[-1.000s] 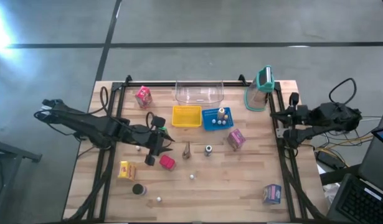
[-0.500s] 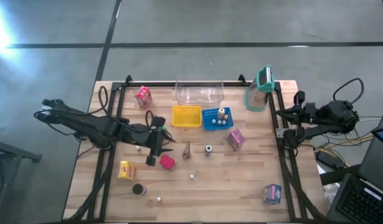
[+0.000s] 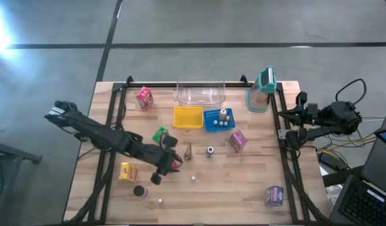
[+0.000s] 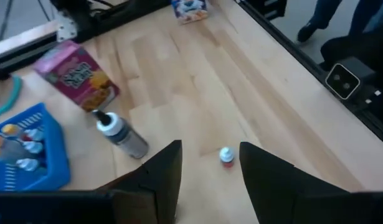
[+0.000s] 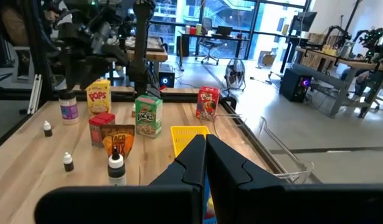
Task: Pick & Place Kitchen Items
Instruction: Move the red food coloring bottle
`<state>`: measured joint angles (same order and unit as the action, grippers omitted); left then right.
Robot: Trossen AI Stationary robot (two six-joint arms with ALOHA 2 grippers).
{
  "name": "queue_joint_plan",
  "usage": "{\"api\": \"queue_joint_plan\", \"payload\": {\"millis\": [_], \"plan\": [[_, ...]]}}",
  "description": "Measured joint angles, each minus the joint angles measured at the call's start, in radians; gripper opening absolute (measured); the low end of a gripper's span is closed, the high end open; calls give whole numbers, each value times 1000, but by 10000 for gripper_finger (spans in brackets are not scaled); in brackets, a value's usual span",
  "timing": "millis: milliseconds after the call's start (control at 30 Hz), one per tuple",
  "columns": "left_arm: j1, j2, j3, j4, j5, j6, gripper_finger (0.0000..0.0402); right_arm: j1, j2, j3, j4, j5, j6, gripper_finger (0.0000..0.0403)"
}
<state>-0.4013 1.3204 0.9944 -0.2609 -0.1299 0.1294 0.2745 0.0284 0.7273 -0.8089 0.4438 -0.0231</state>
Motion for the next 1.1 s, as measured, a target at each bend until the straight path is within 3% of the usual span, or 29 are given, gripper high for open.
{"api": "queue_joint_plan", "payload": {"millis": [533, 1100], "plan": [[-54, 266, 118, -4, 8, -107, 168, 0, 0, 0, 0, 0, 0, 8], [-72, 327, 116, 7, 7, -163, 168, 0, 0, 0, 1, 0, 0, 8]]}}
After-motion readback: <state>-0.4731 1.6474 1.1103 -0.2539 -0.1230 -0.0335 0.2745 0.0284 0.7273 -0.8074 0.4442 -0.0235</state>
